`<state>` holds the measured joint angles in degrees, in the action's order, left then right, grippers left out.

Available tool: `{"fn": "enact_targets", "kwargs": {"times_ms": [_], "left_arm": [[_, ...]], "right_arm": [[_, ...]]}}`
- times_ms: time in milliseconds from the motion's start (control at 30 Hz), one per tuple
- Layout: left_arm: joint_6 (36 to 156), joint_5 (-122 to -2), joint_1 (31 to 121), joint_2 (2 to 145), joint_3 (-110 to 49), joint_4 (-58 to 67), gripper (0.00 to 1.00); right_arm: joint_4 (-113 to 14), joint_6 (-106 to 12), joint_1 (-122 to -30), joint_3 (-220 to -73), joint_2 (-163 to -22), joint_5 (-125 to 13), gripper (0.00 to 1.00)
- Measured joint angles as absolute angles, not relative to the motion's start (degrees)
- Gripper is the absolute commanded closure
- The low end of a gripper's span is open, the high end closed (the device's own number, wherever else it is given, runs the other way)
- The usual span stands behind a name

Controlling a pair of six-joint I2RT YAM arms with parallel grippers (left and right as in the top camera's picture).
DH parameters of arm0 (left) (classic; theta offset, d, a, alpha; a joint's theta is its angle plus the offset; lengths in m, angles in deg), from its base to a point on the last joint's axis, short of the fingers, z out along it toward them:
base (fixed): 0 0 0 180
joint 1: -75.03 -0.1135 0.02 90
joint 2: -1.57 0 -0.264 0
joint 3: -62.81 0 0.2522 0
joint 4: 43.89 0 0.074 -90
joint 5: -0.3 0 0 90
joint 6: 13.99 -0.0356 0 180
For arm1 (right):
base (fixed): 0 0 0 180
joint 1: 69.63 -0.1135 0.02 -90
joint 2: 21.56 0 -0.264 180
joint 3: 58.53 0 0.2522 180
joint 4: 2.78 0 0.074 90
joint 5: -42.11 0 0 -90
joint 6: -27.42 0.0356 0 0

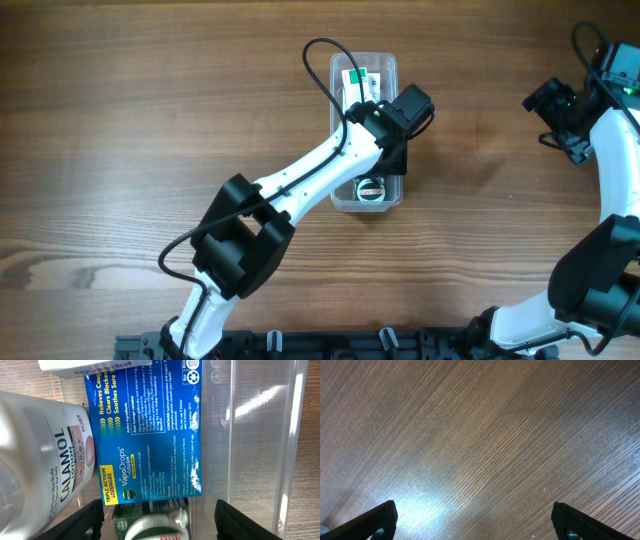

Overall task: Pack container
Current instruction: 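Carry the Zam-Buk tin over the container and lower it in, then open the left gripper and lift it away from the container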

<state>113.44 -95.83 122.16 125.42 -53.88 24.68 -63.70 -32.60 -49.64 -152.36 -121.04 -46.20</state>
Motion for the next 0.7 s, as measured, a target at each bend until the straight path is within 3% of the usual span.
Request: {"fn": "enact_targets", "kwargs": {"times_ms": [333, 700], "left_arm": [[113.20, -95.83, 122.30, 114.63, -53.82, 26.69, 0.29], [108.28, -95.86, 124.18, 93.01, -53.84, 38.01, 0.18]], "right_arm": [[-63.70, -32.60, -49.64, -152.36, -121.04, -46.22, 0.00], [-63.70, -32.60, -49.64, -152.36, -121.04, -46.20, 0.00]]}}
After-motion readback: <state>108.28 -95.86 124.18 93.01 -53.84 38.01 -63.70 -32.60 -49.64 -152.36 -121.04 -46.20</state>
